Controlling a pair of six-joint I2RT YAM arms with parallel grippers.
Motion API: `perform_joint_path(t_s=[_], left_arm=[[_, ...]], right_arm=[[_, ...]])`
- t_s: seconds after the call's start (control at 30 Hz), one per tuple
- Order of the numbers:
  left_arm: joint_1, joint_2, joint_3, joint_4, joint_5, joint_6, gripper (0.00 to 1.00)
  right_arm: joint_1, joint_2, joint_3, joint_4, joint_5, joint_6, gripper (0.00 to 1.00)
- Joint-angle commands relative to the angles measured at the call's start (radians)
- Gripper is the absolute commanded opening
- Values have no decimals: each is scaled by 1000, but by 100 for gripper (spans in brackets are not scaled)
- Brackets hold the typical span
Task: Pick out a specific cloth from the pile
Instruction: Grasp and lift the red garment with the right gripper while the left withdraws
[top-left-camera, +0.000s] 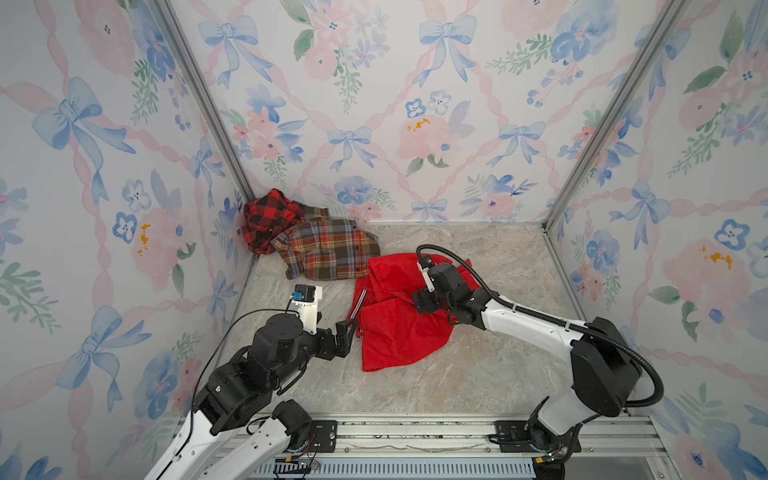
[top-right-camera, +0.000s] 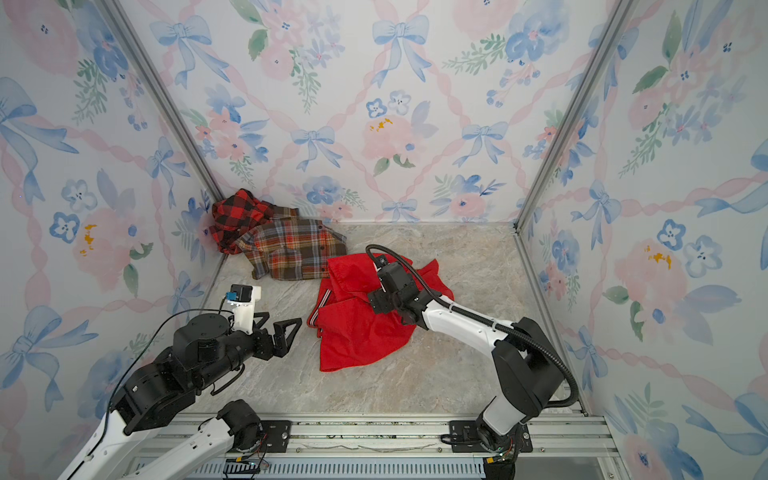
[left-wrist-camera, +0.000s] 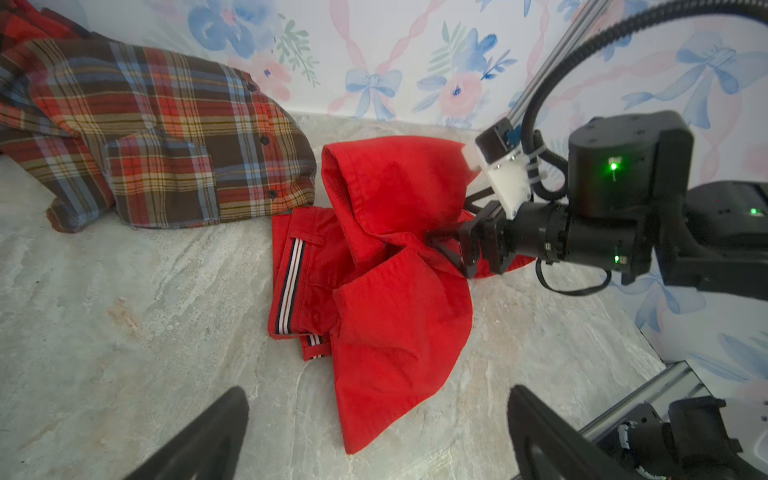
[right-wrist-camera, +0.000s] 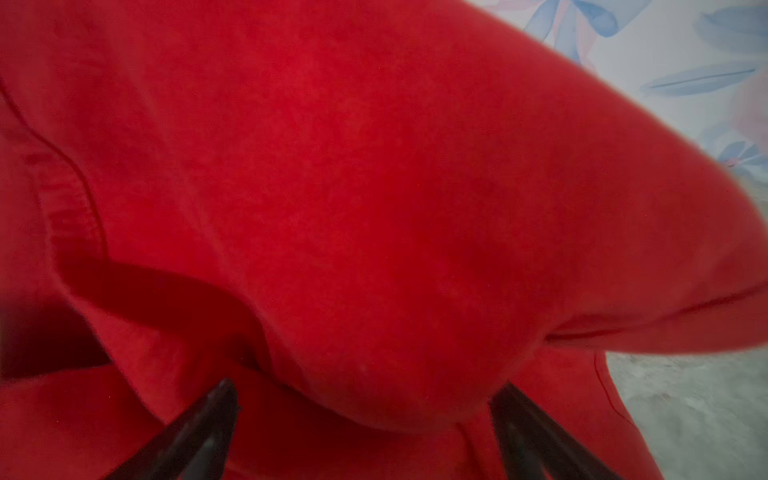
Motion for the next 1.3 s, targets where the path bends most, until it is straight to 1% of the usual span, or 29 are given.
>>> perform_joint_path(t_s=[0.0,0.07,0.17,0.3,0.43,0.57,0.6,0.63,0.7,0.73,0.8,0.87,0.93,1.0,1.07,1.13,1.2,1.27], left_arm=[[8,-10,-10,-33,37,-10,98],[8,-8,-3,-30,43,-2,98],[8,3,11,-27,32,6,98],[8,28,10,-15,15,13,98],[8,44,-4,4,28,7,98],[9,27,-20,25,34,-7,98],[8,22,-23,29,34,-9,98],[8,17,-23,33,35,-13,98],[8,9,-23,34,33,-13,98],[8,7,-22,34,34,-14,98],[8,6,-17,33,34,-14,98],[8,16,-7,34,34,-5,98],[8,37,13,37,23,9,98],[8,81,46,45,11,33,98],[8,125,84,66,4,66,98],[7,162,111,99,6,92,98],[8,199,128,140,18,113,98],[8,237,134,184,38,124,98]], right_arm=[[-39,68,92,2,-259,6,97],[-20,101,110,-51,-338,-46,97],[27,134,107,-94,-345,-100,97],[57,212,138,-129,-405,-102,97],[97,321,221,-204,-370,-104,97],[136,434,299,-259,-272,-86,97],[140,448,308,-262,-270,-79,88],[136,467,317,-263,-272,-61,68],[118,482,329,-263,-299,-25,14],[107,472,323,-255,-300,-6,0],[97,414,298,-244,-300,-4,0],[92,309,280,-262,-282,-15,0],[74,186,307,-321,-280,-35,0],[39,75,368,-389,-271,-48,0],[-25,-34,468,-455,-272,-34,0],[-102,-88,615,-527,-280,-7,0],[-170,-102,796,-608,-242,-3,0],[-236,-84,991,-676,-187,-7,0]])
